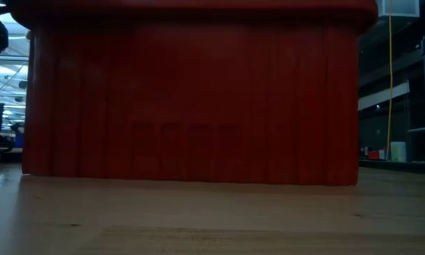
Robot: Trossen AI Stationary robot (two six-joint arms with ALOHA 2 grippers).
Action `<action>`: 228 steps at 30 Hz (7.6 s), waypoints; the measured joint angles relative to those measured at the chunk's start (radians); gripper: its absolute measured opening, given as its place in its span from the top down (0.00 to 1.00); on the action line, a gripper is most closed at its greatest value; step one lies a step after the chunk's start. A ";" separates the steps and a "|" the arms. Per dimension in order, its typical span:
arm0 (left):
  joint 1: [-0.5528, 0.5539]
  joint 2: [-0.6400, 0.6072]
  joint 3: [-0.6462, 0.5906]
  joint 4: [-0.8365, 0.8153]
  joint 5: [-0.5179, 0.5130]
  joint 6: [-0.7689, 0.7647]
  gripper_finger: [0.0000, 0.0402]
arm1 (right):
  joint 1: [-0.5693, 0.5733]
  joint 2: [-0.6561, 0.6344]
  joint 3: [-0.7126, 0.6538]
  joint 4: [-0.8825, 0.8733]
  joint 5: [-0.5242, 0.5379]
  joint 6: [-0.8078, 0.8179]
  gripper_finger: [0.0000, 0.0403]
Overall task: Pick and place slides into bin
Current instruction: Put the black slide into the bin
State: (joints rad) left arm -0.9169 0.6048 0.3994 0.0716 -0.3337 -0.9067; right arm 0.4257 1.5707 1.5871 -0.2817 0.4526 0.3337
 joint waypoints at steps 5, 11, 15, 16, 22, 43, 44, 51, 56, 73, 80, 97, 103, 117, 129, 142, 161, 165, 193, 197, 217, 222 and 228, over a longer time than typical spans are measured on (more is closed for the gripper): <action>0.002 0.000 0.036 -0.010 -0.141 0.140 0.99 | 0.000 0.000 0.000 0.001 0.000 0.002 0.64; 0.001 0.000 0.086 -0.042 -0.110 0.188 0.99 | 0.000 0.000 0.000 0.001 0.000 0.029 0.64; 0.001 0.000 0.123 -0.097 -0.130 0.235 0.99 | 0.000 0.000 0.000 0.001 0.000 0.032 0.64; 0.001 0.000 0.129 -0.105 -0.141 0.253 0.99 | 0.000 0.000 0.000 0.001 0.000 0.035 0.64; 0.001 0.000 0.172 -0.106 -0.235 0.370 0.99 | 0.000 0.001 0.000 0.001 0.000 0.054 0.64; 0.002 0.000 0.243 -0.081 -0.713 0.649 0.99 | -0.103 0.114 0.000 0.256 -0.033 -0.020 0.64; 0.002 0.000 0.243 -0.078 -0.722 0.661 0.99 | -0.108 0.121 0.000 0.265 -0.042 -0.022 0.64; 0.003 0.000 0.243 -0.074 -0.779 0.712 0.99 | -0.144 0.175 0.000 0.321 -0.106 -0.028 0.64; 0.002 -0.001 0.243 -0.075 -0.812 0.749 0.99 | -0.148 0.209 0.000 0.357 -0.097 -0.097 0.64; 0.087 -0.002 0.243 -0.068 -0.794 0.761 0.99 | -0.199 0.223 0.000 0.426 -0.073 -0.160 0.64; 0.185 0.012 0.243 -0.038 -0.699 0.782 0.99 | -0.203 0.222 0.000 0.383 -0.066 -0.156 0.64; 0.308 0.098 0.243 0.068 -0.599 0.801 0.99 | -0.203 0.221 0.000 0.353 -0.009 -0.154 0.64; 0.318 0.127 0.268 0.081 -0.580 0.814 0.99 | -0.203 0.220 0.000 0.353 -0.004 -0.124 0.64; 0.318 0.204 0.316 0.080 -0.606 0.869 0.99 | -0.200 0.222 0.000 0.338 -0.009 -0.043 0.64; 0.339 0.204 0.316 0.083 -0.609 0.862 0.99 | -0.192 0.222 0.000 0.362 -0.031 -0.046 0.64; 0.378 0.227 0.318 0.103 -0.573 0.849 0.99 | -0.193 0.221 0.000 0.353 -0.029 -0.055 0.64; 0.457 0.230 0.317 0.120 -0.497 0.865 0.99 | -0.195 0.218 0.000 0.344 -0.004 -0.056 0.91; 0.473 0.230 0.317 0.117 -0.490 0.898 0.99 | -0.195 0.218 0.000 0.344 0.015 -0.080 0.97; 0.472 0.195 0.316 0.085 -0.471 0.958 0.86 | -0.192 0.171 0.002 0.259 0.044 -0.106 0.97; 0.462 0.172 0.316 0.082 -0.468 0.970 0.82 | -0.192 0.171 0.002 0.259 0.043 -0.109 0.97; 0.420 0.084 0.316 0.029 -0.465 1.020 0.73 | -0.191 0.110 0.001 0.230 0.051 -0.171 0.97; 0.420 0.069 0.316 0.021 -0.442 1.027 0.73 | -0.190 0.077 0.001 0.182 0.087 -0.179 0.97; 0.421 0.035 0.316 -0.007 -0.419 1.022 0.72 | -0.190 0.054 0.002 0.125 0.120 -0.178 0.97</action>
State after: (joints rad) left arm -0.4958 0.6397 0.7156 0.0643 -0.7526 0.1154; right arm 0.2356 1.6247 1.5887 -0.1572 0.5723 0.1557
